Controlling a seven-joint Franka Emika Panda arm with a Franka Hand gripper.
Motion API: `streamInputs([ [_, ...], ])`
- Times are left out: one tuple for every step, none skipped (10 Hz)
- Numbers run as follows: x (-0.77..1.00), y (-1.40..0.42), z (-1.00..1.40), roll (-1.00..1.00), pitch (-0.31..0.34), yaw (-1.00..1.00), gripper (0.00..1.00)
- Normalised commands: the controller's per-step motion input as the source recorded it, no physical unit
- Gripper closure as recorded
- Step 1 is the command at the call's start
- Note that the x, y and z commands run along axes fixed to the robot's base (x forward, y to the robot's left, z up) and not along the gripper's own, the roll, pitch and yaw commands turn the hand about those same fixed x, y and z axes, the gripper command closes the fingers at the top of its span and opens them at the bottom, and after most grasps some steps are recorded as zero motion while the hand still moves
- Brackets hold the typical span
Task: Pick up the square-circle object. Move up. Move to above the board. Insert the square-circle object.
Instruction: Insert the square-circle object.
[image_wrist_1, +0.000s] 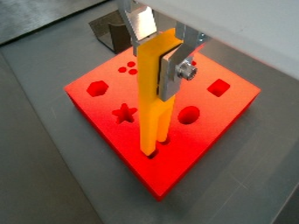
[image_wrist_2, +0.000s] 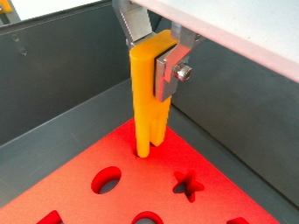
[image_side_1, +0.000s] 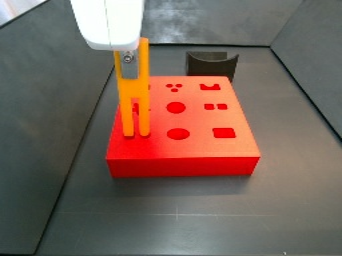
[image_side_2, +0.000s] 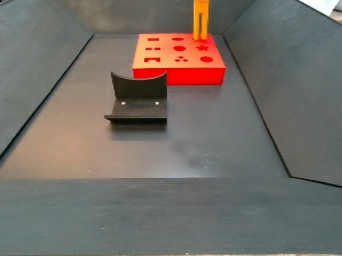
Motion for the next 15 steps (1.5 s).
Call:
streamInputs([
  [-0.03,-0.09,-0.15,-0.01,-0.177,0.11,1.0],
  [0.0,-0.11,-0.15,-0.02,-0.213,0.1,1.0],
  [-0.02,-0.14,-0.14,0.0,-0.25,0.0,1.0],
  [0.0,-0.07,-0.15,0.0,-0.167,-0.12,1.0],
  [0.0,-0.02,-0.2,0.0,-0.124,-0.18,1.0],
  [0.0,-0.03,-0.3,0.01,-0.076,-0.13,1.0],
  [0.0,-0.08,-0.43,0.03,-0.154,0.0,1.0],
  [-0.01,-0.12,-0.44,0.05,-0.149,0.0,1.0],
  [0.0,-0.1,-0.4,0.07,-0.019,0.0,1.0],
  [0.05,-0.13,-0.45,0.12,0.0,0.01,1.0],
  [0.12,-0.23,-0.48,0.22,0.0,0.05,1.0],
  [0.09,-0.26,-0.49,0.23,0.0,0.08,1.0],
  [0.01,-0.23,-0.43,0.19,0.0,0.1,1.0],
  [0.01,-0.19,-0.43,0.17,0.0,0.11,1.0],
  [0.0,-0.16,-0.45,0.13,-0.013,0.07,1.0],
])
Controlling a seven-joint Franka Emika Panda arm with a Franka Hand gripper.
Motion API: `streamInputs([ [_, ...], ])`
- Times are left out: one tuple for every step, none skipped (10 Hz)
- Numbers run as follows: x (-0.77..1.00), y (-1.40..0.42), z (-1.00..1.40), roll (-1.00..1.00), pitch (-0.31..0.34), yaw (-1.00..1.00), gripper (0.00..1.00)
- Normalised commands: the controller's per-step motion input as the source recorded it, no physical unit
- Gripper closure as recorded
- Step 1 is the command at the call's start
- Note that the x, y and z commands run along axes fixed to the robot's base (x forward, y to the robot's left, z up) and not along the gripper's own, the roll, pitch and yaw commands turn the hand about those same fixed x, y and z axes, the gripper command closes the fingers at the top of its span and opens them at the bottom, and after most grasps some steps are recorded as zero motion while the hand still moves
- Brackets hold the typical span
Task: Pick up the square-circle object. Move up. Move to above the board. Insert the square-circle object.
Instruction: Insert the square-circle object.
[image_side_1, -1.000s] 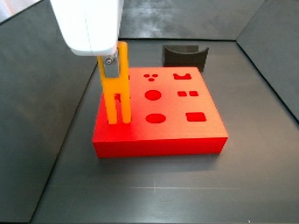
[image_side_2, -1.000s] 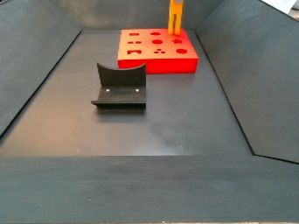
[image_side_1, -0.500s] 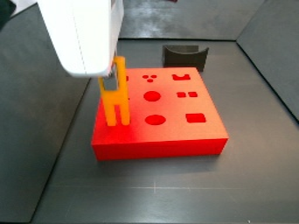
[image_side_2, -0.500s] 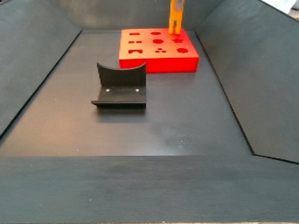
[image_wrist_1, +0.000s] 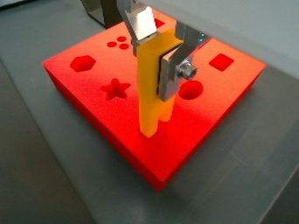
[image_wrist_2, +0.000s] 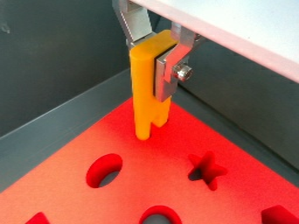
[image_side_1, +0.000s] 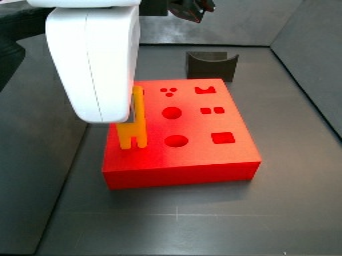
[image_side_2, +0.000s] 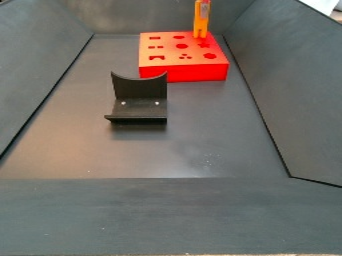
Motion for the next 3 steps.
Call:
streamInputs([
  [0.0,-0.15,-0.26,0.06,-0.16,0.0,1.0],
  [0.0,-0.01,0.0,0.0,-0.014,0.0,1.0],
  [0.0,0.0,0.0,0.0,0.0,0.0,1.0],
])
